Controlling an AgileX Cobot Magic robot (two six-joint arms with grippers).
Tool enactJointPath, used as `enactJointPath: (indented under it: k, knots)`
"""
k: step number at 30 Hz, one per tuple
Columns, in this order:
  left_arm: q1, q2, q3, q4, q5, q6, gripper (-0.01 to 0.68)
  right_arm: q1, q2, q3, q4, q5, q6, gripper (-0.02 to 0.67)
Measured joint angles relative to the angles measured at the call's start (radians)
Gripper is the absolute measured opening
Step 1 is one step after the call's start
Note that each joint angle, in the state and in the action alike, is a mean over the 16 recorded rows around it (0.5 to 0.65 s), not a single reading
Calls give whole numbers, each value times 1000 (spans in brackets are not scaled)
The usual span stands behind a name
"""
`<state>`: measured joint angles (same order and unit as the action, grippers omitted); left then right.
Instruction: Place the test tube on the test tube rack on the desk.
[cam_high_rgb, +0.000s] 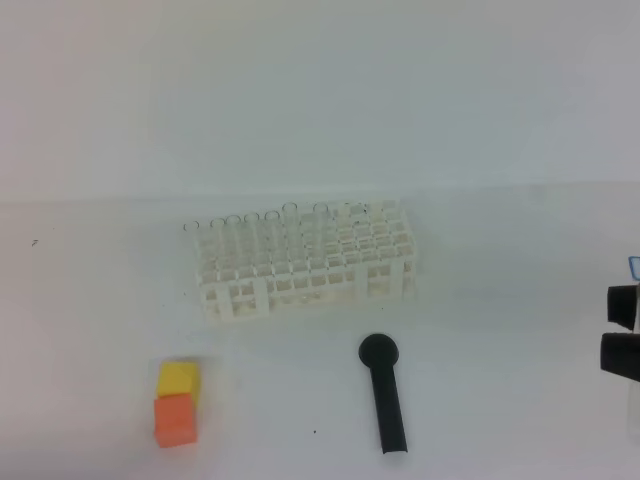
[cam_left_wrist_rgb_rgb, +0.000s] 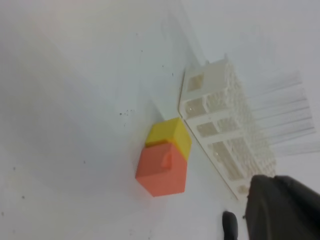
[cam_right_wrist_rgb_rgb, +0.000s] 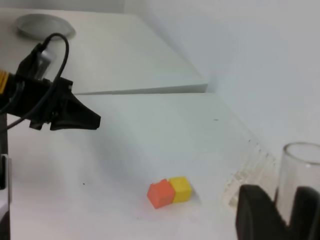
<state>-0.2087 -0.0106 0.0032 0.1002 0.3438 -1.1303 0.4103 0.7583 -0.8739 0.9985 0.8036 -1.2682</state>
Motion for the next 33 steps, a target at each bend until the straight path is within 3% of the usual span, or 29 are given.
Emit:
enactJointPath:
  k: [9, 15, 19, 26, 33]
  knots:
    - [0, 0, 0, 1, 0, 1, -1, 0, 0, 4, -95, -25, -1, 125]
    - [0, 0, 0, 2, 0, 5, -1, 0, 0, 52, -218, -139, 102, 125]
    - [0, -2, 4, 3, -2, 8, -1, 0, 0, 128, -330, -305, 286, 125]
    - [0, -2, 4, 3, -2, 10, -1, 5, 27, 277, -630, -684, 747, 125]
    - [0, -2, 4, 4, -2, 9, -1, 48, 168, 298, -921, -975, 1111, 125]
